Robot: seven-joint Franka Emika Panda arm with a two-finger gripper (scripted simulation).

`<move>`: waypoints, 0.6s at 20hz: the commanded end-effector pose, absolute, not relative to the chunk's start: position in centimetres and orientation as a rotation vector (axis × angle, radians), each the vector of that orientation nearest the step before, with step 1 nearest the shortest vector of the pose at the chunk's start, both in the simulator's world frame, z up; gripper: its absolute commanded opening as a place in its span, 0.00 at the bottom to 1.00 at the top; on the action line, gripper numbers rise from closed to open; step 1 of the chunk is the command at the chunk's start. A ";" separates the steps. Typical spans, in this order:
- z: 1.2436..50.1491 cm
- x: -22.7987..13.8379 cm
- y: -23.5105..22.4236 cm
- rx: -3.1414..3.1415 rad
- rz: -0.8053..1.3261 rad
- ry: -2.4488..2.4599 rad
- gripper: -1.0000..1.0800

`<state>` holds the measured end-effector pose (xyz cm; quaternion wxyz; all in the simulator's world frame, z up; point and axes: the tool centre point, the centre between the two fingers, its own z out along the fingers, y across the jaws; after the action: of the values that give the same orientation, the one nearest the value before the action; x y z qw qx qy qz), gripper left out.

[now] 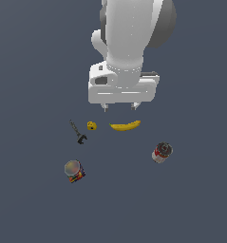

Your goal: Pick up a designated object from a clutter of objects.

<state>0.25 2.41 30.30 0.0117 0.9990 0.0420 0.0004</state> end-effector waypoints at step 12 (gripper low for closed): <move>32.0 1.1 2.2 3.122 0.061 0.141 0.96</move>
<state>1.06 2.16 31.95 0.0081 0.9988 0.0449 0.0186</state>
